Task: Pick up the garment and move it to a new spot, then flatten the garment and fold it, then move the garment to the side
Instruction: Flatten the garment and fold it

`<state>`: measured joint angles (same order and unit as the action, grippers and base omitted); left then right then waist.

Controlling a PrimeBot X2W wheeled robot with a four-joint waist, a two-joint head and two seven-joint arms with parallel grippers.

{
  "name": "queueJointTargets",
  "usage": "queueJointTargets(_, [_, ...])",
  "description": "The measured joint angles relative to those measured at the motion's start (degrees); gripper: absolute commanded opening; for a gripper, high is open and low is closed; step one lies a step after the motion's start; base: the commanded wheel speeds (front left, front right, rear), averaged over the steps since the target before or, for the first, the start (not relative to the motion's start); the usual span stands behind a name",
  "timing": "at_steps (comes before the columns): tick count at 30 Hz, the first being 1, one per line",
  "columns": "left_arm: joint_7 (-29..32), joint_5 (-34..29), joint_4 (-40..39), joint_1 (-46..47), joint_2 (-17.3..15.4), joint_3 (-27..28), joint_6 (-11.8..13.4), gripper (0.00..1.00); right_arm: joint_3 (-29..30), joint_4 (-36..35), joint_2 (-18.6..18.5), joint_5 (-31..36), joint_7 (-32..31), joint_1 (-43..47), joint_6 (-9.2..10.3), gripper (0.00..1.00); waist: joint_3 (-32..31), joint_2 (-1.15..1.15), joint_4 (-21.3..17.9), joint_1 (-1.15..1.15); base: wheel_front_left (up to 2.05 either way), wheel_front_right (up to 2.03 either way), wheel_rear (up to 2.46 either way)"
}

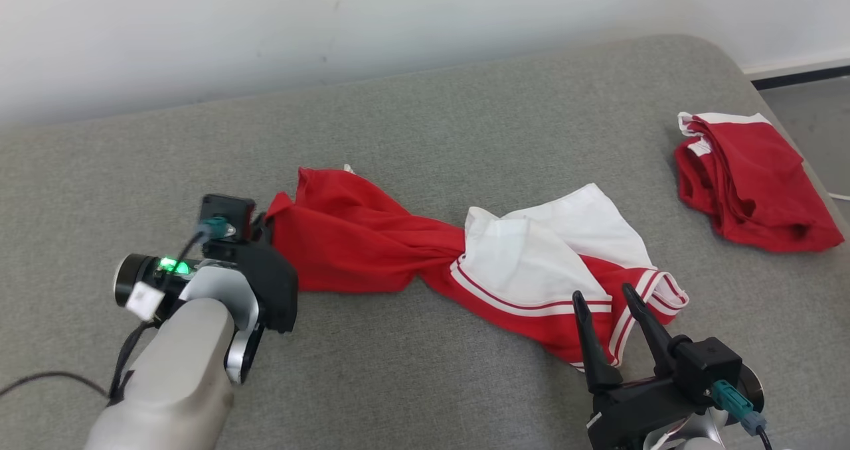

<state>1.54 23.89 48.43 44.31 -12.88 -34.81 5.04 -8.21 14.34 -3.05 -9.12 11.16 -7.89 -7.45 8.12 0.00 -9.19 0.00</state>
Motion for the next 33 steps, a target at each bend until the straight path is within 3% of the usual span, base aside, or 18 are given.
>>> queueJointTargets(6, [-6.8,13.8,-8.2,-7.7,2.8,12.4,0.4,0.00,0.4,0.1,0.1,0.0,0.0,0.4,0.00,1.00,-0.7,0.00,1.5,0.00,0.00,0.00,0.00])
queueJointTargets(7, [-6.9,18.9,-11.6,-12.7,3.3,15.9,-0.3,0.00,0.5,0.1,0.1,0.1,-0.1,0.9,0.00,1.00,-1.0,0.00,2.1,0.00,0.00,0.00,0.00])
queueJointTargets(10, [-5.5,24.6,-17.2,-21.2,3.0,19.8,-0.1,0.00,0.6,0.1,0.1,0.1,-0.1,1.2,0.00,1.00,-1.6,0.00,2.9,0.00,0.00,0.00,0.00])
queueJointTargets(19, [-0.5,36.1,-32.4,-39.4,5.2,26.5,4.1,0.00,0.3,-0.2,0.1,0.3,-0.6,1.8,0.00,1.00,-3.1,0.00,5.3,-0.01,0.00,0.00,0.00])
queueJointTargets(24, [0.0,36.7,-34.5,-43.5,5.8,26.7,6.8,0.00,-0.2,0.0,0.1,0.3,-0.8,1.9,0.00,1.00,-4.1,0.00,5.6,-0.01,0.00,0.00,0.00])
queueJointTargets(25, [-0.1,36.0,-34.6,-44.0,5.6,26.3,7.2,0.73,-0.3,0.1,0.1,0.3,-0.8,1.9,-0.01,1.00,-4.3,0.00,5.6,-0.01,0.00,0.00,0.00])
queueJointTargets(26, [-0.7,35.5,-34.9,-44.5,5.5,26.3,7.5,1.00,-0.3,0.1,0.1,0.2,-0.8,2.0,0.00,1.00,-4.4,0.00,5.6,-0.01,0.00,0.00,0.00])
queueJointTargets(33, [-7.1,31.7,-36.6,-46.6,3.8,27.0,7.4,1.00,0.4,0.0,0.1,0.2,-0.9,2.9,0.00,1.00,-5.3,0.00,5.3,-0.01,0.00,0.00,0.00])
